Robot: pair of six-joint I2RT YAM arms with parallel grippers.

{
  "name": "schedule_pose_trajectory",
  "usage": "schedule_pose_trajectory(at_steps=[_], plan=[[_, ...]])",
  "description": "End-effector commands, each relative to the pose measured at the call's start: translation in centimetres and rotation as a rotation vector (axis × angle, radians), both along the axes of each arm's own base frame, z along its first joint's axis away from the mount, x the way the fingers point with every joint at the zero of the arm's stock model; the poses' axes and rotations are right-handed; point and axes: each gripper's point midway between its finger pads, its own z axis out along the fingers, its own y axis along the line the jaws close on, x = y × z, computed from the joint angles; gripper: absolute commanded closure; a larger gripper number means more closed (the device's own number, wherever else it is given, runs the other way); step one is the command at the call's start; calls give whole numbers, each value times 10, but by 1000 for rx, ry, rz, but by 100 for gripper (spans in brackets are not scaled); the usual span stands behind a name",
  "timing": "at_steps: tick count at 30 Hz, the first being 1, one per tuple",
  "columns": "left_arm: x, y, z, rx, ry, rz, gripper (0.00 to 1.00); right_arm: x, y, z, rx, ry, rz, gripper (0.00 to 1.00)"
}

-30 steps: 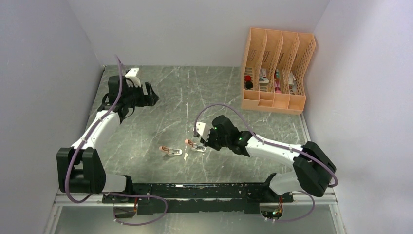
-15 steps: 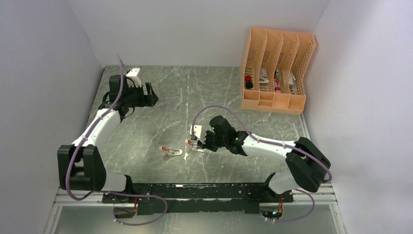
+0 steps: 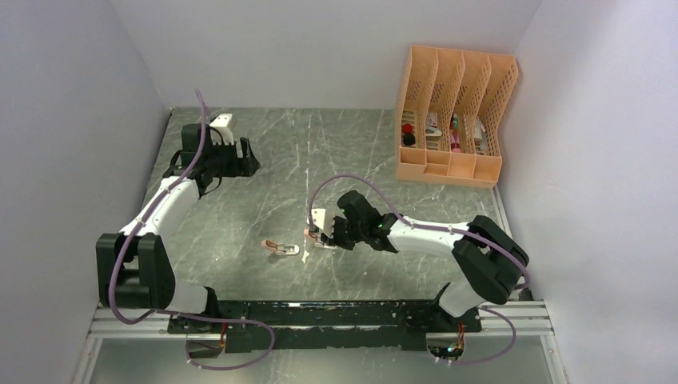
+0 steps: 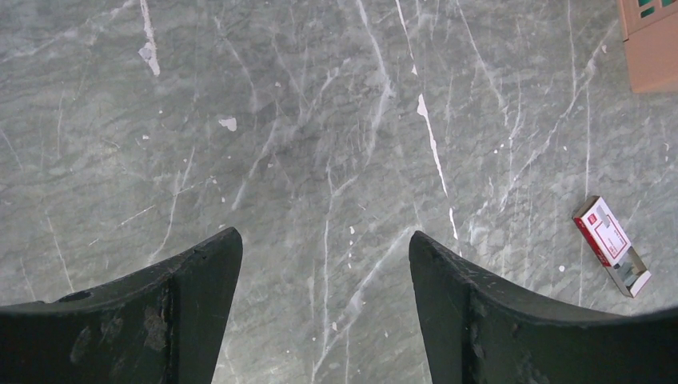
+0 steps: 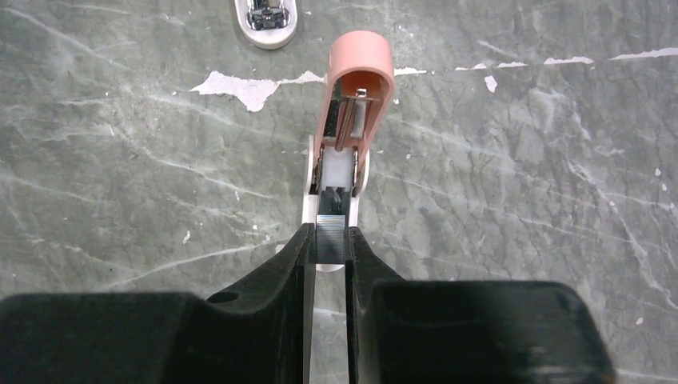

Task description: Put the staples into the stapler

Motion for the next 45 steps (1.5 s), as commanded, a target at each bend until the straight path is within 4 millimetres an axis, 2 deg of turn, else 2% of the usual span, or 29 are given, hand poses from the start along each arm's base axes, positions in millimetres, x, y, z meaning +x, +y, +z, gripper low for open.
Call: schedule_pose_trajectory(at_steps=[1, 15, 45], plan=[[8, 2, 13, 29, -27, 4, 19, 8, 10, 9, 18, -28, 8, 86], [8, 0, 14, 30, -29, 0, 19, 13, 14, 11, 30, -27, -14, 86], [8, 0, 15, 29, -33, -2, 20, 8, 13, 2, 13, -5, -1, 87]])
